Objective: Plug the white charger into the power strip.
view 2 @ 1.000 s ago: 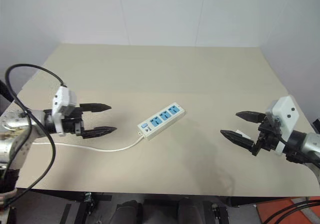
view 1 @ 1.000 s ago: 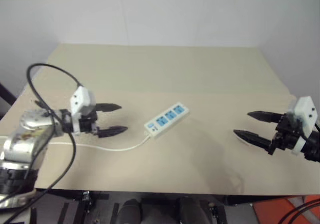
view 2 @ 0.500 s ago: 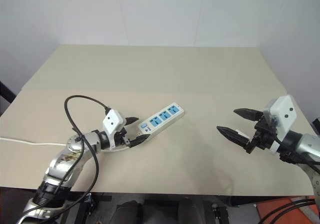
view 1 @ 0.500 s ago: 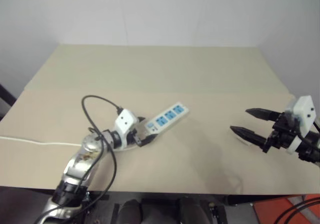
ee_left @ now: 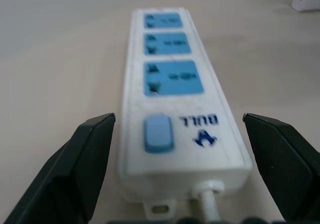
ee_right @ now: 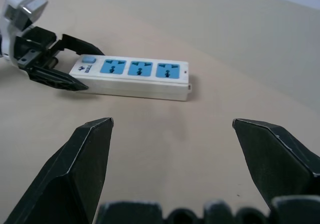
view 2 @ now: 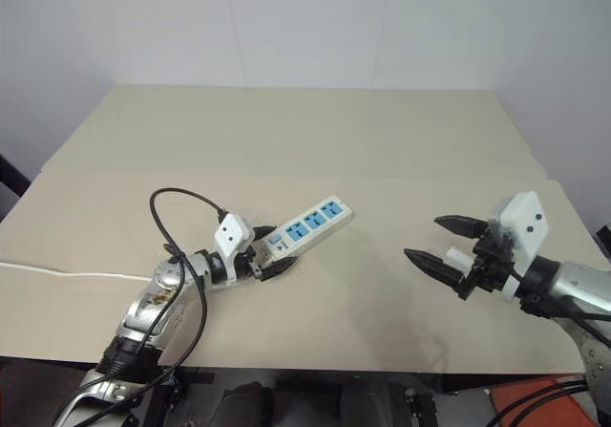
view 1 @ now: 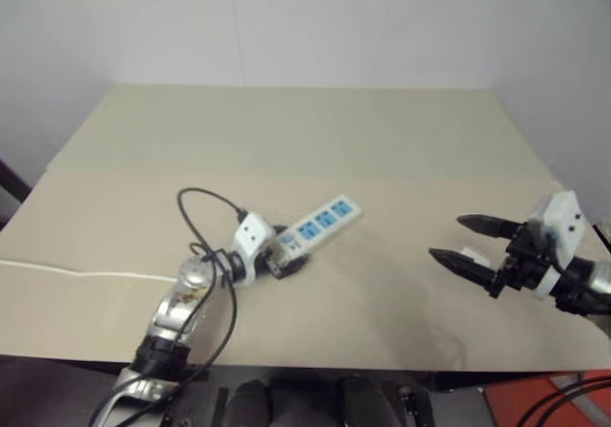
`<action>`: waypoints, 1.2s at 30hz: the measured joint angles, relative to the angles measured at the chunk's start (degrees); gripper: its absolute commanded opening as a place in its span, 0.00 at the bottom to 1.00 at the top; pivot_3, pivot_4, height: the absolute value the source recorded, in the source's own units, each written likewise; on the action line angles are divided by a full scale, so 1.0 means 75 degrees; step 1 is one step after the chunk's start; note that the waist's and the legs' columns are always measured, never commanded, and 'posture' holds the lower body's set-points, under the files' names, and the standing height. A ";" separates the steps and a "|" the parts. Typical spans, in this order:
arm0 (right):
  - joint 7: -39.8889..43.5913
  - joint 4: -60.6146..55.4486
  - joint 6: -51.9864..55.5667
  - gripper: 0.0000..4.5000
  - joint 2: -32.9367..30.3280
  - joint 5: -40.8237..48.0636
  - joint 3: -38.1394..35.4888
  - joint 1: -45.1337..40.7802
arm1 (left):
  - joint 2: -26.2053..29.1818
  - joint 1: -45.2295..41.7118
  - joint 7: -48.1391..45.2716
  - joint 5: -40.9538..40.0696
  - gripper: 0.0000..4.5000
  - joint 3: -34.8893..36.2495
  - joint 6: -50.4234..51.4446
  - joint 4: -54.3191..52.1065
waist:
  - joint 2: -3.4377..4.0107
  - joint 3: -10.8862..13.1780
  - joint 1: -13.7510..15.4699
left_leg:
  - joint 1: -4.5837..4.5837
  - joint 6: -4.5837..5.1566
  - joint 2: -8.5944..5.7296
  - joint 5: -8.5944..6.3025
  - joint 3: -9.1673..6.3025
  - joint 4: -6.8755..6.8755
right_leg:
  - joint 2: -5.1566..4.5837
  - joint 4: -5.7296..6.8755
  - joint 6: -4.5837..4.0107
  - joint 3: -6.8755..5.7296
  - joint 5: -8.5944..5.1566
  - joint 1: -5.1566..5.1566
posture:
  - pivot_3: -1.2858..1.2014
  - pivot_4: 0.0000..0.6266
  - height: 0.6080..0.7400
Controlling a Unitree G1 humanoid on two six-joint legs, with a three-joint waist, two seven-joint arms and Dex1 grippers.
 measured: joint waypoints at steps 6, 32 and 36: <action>-0.0045 0.0002 -0.0104 1.00 0.0141 -0.0061 0.0278 -0.0158 | -0.0269 0.0001 -0.0090 0.0026 1.00 -0.0015 -0.0259 0.0107 | 0.0000 0.0000 0.0008 | 0.0001 0.0000 0.0000 0.0000 -0.0001 0.0000 | 0.0000 0.0000 0.0001 -0.0001 0.0000 0.0002 | 0.52 0.24 1.00; 0.0204 0.0292 -0.0369 1.00 0.0233 -0.0166 0.0851 -0.0572 | -0.0561 -0.0092 -0.0238 0.0254 0.86 0.0095 -0.1529 0.1370 | 0.0057 -0.0035 -0.0001 | 0.0036 -0.0001 0.0000 -0.0001 -0.0001 -0.0001 | 0.0000 -0.0006 0.0065 -0.0004 -0.0041 0.0085 | 0.52 0.24 1.00; 0.0174 0.0295 -0.0368 1.00 0.0233 -0.0160 0.0839 -0.0638 | -0.0545 -0.0237 -0.0318 0.0245 0.73 0.0134 -0.1367 0.1477 | 0.0060 -0.0037 0.0002 | 0.0036 -0.0001 0.0000 -0.0001 -0.0001 -0.0001 | 0.0000 -0.0006 0.0066 -0.0004 -0.0042 0.0086 | 0.52 0.24 1.00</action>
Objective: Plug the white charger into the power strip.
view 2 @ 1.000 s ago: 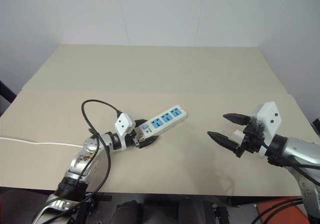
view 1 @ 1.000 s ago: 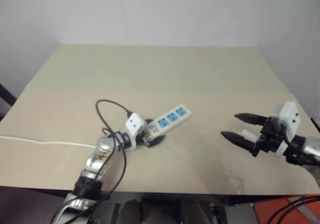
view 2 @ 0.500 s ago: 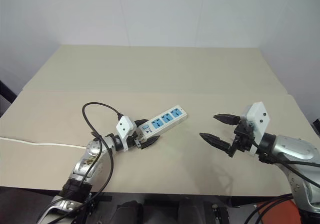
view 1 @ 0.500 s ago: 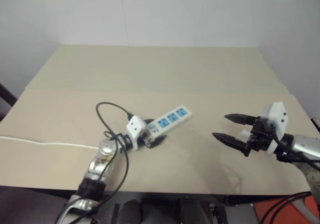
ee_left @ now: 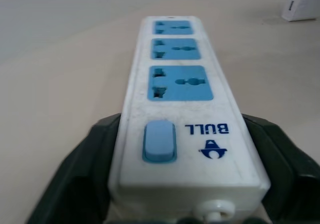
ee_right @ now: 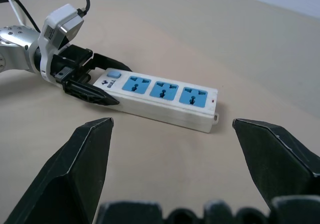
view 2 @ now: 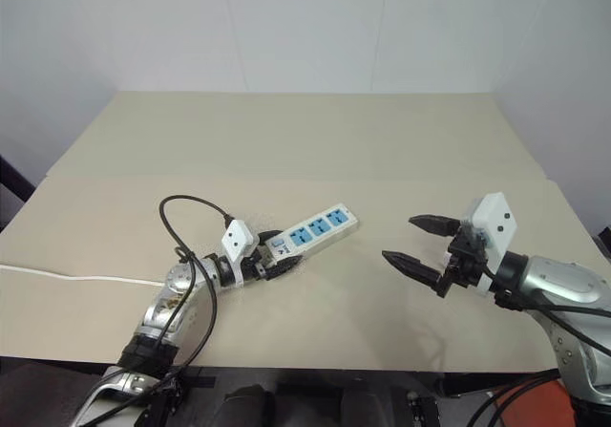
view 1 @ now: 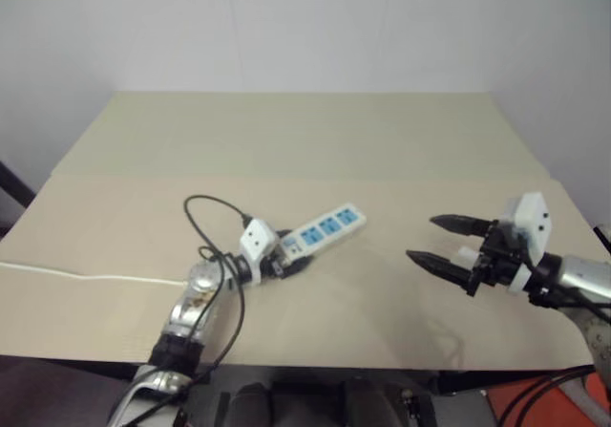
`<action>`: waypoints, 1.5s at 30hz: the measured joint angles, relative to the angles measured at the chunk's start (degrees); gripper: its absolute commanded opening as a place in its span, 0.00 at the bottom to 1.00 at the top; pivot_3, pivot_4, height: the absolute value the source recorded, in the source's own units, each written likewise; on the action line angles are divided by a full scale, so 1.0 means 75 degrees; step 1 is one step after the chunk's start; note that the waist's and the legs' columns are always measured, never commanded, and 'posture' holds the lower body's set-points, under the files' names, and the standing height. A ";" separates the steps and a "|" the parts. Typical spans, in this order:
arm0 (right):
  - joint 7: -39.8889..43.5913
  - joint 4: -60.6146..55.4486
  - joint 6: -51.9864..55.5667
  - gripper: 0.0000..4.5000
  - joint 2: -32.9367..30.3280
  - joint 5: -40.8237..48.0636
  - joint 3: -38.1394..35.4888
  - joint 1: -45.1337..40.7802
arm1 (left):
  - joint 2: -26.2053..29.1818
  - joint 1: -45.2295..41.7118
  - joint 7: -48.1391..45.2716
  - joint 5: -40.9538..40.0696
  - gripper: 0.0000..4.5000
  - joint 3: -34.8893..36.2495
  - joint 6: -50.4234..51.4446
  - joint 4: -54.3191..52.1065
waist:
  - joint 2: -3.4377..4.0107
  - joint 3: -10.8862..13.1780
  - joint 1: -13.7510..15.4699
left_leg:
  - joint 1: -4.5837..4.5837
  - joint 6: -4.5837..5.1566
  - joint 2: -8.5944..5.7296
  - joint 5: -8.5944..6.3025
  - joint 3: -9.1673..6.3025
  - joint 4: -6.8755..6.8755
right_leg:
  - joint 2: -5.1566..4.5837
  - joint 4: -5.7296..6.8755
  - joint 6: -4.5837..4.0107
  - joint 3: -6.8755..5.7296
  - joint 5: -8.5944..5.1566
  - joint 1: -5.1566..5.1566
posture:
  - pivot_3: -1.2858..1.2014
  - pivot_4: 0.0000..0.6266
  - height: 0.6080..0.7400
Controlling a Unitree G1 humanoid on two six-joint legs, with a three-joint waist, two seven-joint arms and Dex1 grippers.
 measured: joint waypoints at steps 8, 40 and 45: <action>-0.0121 0.0028 0.0019 1.00 -0.0005 0.0169 -0.0067 -0.0204 | 0.0112 -0.0113 -0.0166 0.0005 0.73 -0.0017 0.0007 0.0085 | -0.0001 0.0000 -0.0003 | -0.0001 0.0000 0.0000 0.0000 -0.0001 0.0000 | 0.0000 -0.0001 0.0000 -0.0001 -0.0001 -0.0001 | 0.52 0.24 1.00; 0.0122 0.1627 0.1703 1.00 -0.2459 0.0136 -0.0112 -0.1376 | 0.0616 -0.1575 -0.4178 -0.0034 0.73 -0.0319 -0.2960 0.2801 | -0.0009 0.0006 0.0039 | -0.0047 0.0005 -0.0007 -0.0002 0.0001 0.0007 | -0.0010 -0.0013 -0.0056 0.0001 0.0041 -0.0084 | 0.52 0.24 1.00; 0.0592 0.2677 0.3348 1.00 -0.3697 -0.0064 0.1455 -0.3219 | 0.0581 -0.1591 -0.4262 -0.0038 0.73 -0.0299 -0.3000 0.2882 | 0.0010 -0.0006 0.0035 | -0.0050 0.0005 -0.0006 -0.0002 0.0003 0.0006 | -0.0011 -0.0016 -0.0058 0.0000 0.0039 -0.0088 | 0.52 0.24 1.00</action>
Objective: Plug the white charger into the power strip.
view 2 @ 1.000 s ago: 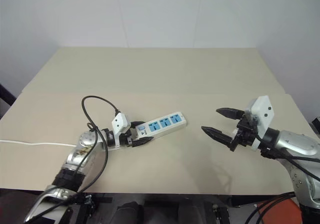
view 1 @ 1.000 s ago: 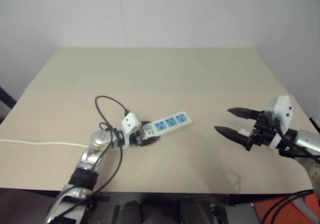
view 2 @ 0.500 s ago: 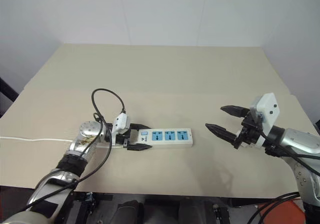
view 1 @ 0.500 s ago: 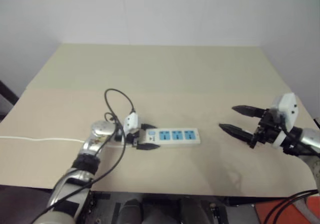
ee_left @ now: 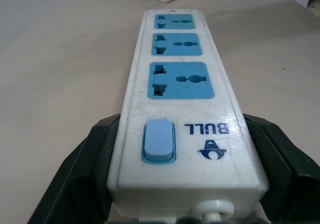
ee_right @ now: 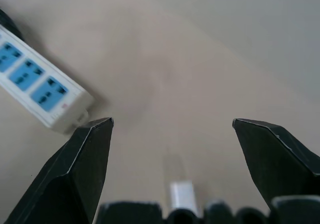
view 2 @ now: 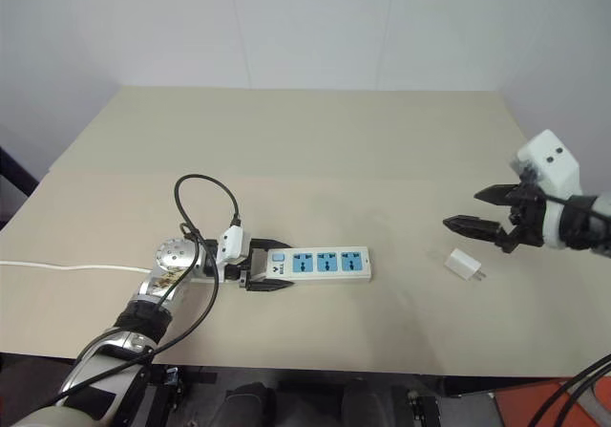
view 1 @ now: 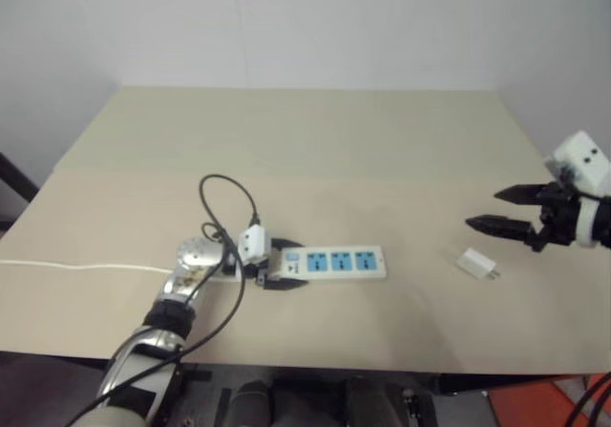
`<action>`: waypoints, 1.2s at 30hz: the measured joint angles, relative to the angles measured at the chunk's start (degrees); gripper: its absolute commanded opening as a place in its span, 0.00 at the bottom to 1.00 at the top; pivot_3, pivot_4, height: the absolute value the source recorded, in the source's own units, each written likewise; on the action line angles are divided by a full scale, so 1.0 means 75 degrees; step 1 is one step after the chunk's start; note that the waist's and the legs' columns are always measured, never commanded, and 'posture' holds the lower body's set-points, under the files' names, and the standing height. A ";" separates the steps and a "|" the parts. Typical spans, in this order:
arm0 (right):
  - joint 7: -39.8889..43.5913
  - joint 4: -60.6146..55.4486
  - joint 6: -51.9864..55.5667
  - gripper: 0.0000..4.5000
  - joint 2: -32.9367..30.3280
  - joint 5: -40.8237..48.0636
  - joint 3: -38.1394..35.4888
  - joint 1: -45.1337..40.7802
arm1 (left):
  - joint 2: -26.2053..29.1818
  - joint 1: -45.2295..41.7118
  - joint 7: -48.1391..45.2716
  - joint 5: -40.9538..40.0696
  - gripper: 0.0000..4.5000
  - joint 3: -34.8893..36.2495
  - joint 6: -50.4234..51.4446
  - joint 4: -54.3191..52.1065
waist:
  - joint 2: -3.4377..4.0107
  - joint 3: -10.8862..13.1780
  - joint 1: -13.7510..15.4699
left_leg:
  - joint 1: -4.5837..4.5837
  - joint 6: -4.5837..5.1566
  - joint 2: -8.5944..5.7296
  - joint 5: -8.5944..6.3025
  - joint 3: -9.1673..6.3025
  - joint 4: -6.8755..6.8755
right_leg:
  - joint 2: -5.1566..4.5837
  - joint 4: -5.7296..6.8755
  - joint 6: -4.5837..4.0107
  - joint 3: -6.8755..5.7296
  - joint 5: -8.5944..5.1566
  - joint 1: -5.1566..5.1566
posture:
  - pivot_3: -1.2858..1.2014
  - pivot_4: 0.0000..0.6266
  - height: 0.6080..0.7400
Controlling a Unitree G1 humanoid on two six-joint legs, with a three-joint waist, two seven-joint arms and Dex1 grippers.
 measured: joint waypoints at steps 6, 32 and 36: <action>0.1001 0.0936 0.0844 1.00 -0.0145 -0.1219 0.2894 -0.2029 | -0.0066 -0.0134 -0.0202 0.0006 0.73 -0.0035 0.0090 0.0067 | 0.0005 -0.0003 0.0028 | -0.0037 0.0000 0.0000 0.0000 0.0002 0.0001 | -0.0003 -0.0013 0.0001 -0.0002 0.0000 -0.0027 | 0.52 0.24 1.00; 0.2732 0.3871 -0.0542 0.96 0.2076 -0.5118 0.6017 -0.3432 | 0.0012 0.0068 -0.0133 0.0005 0.73 -0.0055 0.0518 -0.0415 | 0.0026 -0.0015 0.0029 | -0.0052 0.0002 0.0000 -0.0001 0.0000 0.0007 | 0.0002 0.0008 0.0002 -0.0007 0.0000 -0.0048 | 0.52 0.24 1.00; 0.2639 0.4009 -0.0635 0.72 0.2224 -0.5273 0.5825 -0.3396 | 0.0057 0.0083 -0.0112 0.0005 0.73 -0.0059 0.0590 -0.0459 | 0.0025 -0.0015 -0.0001 | -0.0043 0.0002 -0.0001 -0.0001 0.0000 0.0008 | 0.0002 0.0011 0.0002 -0.0007 0.0000 -0.0042 | 0.52 0.24 1.00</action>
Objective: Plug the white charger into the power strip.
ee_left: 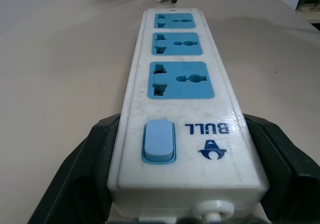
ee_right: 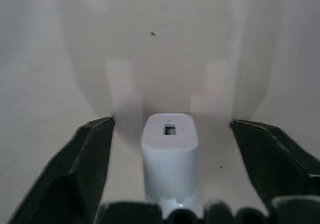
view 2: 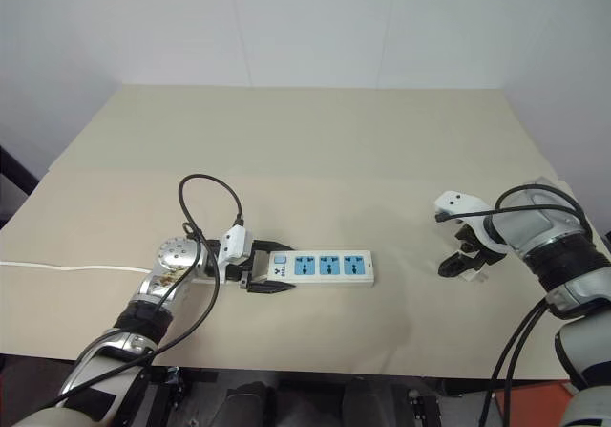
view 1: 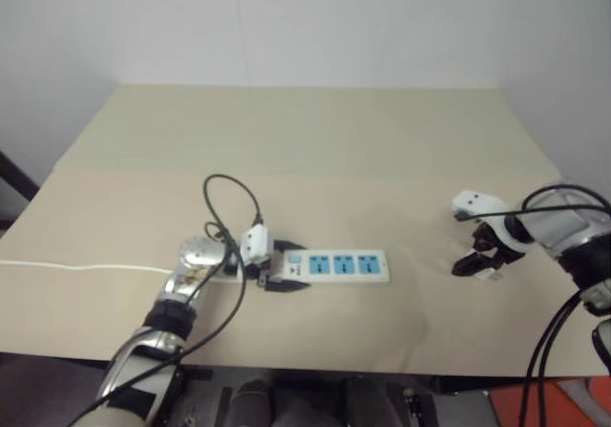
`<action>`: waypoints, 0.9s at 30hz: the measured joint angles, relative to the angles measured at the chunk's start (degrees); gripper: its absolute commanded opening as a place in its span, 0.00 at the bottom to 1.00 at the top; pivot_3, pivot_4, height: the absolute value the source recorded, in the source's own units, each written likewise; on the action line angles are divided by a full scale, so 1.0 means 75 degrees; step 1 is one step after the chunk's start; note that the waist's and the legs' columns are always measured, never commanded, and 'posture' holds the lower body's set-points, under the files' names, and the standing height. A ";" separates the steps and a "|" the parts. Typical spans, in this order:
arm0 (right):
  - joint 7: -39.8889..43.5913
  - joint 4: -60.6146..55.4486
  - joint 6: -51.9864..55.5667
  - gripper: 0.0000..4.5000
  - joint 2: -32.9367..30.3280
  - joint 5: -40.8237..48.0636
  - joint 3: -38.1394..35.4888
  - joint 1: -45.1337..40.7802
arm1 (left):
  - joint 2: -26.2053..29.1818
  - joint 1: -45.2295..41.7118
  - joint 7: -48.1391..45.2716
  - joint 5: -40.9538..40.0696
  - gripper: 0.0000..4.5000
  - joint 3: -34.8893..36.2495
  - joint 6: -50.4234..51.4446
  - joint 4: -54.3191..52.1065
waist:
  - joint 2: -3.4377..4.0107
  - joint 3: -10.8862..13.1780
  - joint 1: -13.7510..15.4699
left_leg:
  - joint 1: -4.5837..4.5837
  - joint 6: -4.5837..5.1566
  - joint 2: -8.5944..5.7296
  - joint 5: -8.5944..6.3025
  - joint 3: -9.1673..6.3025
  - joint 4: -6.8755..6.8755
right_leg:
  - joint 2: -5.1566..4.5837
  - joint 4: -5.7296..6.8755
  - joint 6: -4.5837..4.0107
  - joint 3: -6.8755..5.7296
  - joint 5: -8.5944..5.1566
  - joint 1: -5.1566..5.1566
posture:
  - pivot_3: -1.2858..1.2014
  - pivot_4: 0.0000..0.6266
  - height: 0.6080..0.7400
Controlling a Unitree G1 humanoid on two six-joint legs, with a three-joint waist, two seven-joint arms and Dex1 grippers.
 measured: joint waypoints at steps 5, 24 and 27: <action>0.0017 0.0043 -0.0024 0.36 0.0061 -0.0145 -0.0065 0.0019 | 0.0021 0.0022 0.0029 0.0000 0.73 -0.0004 0.0013 -0.0025 | 0.0000 0.0000 -0.0014 | 0.0009 0.0000 0.0000 0.0000 -0.0001 0.0000 | 0.0001 0.0006 -0.0001 0.0000 0.0000 0.0005 | 0.52 0.24 1.00; -0.2033 -0.3793 -0.1048 0.25 0.2576 0.2443 -0.5068 0.1684 | 0.0083 -0.0216 -0.0065 0.0001 0.73 -0.0134 0.0089 0.0203 | -0.0018 -0.0003 -0.0019 | 0.0024 -0.0001 0.0000 0.0001 -0.0020 -0.0001 | 0.0009 0.0016 -0.0001 -0.0002 0.0001 0.0026 | 0.52 0.24 1.00; -0.2377 -0.4151 -0.1161 0.25 0.3300 0.2941 -0.5240 0.2006 | 0.0098 -0.0283 -0.0123 -0.0001 0.73 -0.0136 0.0113 0.0289 | -0.0018 -0.0004 -0.0031 | 0.0024 0.0000 0.0000 0.0001 -0.0020 -0.0001 | 0.0009 0.0020 -0.0003 -0.0002 0.0002 0.0024 | 0.52 0.24 1.00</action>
